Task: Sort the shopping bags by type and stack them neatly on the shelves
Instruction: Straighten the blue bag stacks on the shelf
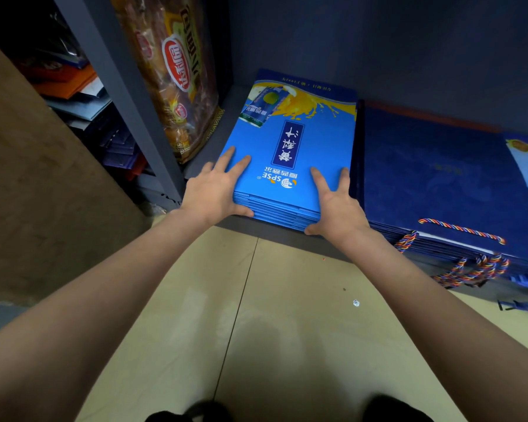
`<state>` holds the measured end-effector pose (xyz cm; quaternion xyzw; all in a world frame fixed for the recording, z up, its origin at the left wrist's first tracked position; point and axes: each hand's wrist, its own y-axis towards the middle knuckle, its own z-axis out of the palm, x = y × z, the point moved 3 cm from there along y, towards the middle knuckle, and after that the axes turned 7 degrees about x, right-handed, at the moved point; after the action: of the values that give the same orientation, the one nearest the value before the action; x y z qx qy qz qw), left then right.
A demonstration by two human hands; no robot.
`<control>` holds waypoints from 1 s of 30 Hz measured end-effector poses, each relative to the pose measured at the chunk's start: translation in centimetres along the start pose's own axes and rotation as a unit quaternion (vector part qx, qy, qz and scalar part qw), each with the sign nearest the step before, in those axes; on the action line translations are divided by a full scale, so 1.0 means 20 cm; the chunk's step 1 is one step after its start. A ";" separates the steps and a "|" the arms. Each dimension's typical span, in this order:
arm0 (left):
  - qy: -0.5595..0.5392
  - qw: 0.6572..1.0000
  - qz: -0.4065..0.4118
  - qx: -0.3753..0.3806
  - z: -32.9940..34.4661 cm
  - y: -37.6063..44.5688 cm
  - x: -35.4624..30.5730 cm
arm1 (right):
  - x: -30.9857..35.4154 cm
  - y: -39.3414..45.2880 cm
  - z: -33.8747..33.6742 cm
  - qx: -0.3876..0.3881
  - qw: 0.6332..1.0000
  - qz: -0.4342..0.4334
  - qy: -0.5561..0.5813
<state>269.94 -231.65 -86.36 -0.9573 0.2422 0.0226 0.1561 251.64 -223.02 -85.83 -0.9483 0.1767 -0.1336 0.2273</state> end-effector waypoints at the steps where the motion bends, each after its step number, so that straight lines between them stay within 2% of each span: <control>1: -0.001 1.000 0.004 -0.009 0.01 -0.01 0.00 | 0.00 0.00 0.00 0.000 1.000 0.001 0.000; 5: 0.008 0.998 0.015 -0.064 0.05 -0.05 0.02 | 0.00 -0.01 -0.01 -0.003 1.000 0.001 0.006; 9: 0.062 0.984 0.085 -0.146 0.08 -0.04 -0.02 | 0.00 -0.01 -0.01 -0.008 1.000 0.004 0.009; 11: 0.061 0.984 0.071 -0.150 0.09 -0.02 -0.03 | 0.00 -0.01 0.01 -0.014 1.000 0.007 0.006; 15: 0.001 0.995 0.009 -0.097 0.12 -0.03 -0.06 | 0.00 -0.01 0.04 -0.038 0.999 0.012 -0.018; 20: -0.084 0.995 -0.016 0.051 0.04 0.03 0.02 | 0.01 -0.01 0.06 -0.044 0.998 0.018 -0.028; 22: -0.049 0.993 -0.033 0.099 0.01 0.05 0.02 | 0.02 -0.01 0.06 -0.043 0.999 0.021 -0.024; 25: 0.029 0.992 -0.032 0.120 -0.01 0.08 -0.01 | 0.04 -0.01 0.07 -0.020 0.999 0.029 -0.019; 30: 0.023 0.977 -0.004 0.212 -0.11 0.17 0.04 | 0.02 0.02 -0.05 0.085 0.995 -0.010 0.041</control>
<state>269.03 -235.51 -85.31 -0.9034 0.2417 -0.0522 0.3502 251.51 -224.01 -85.05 -0.9208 0.1643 -0.1895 0.2986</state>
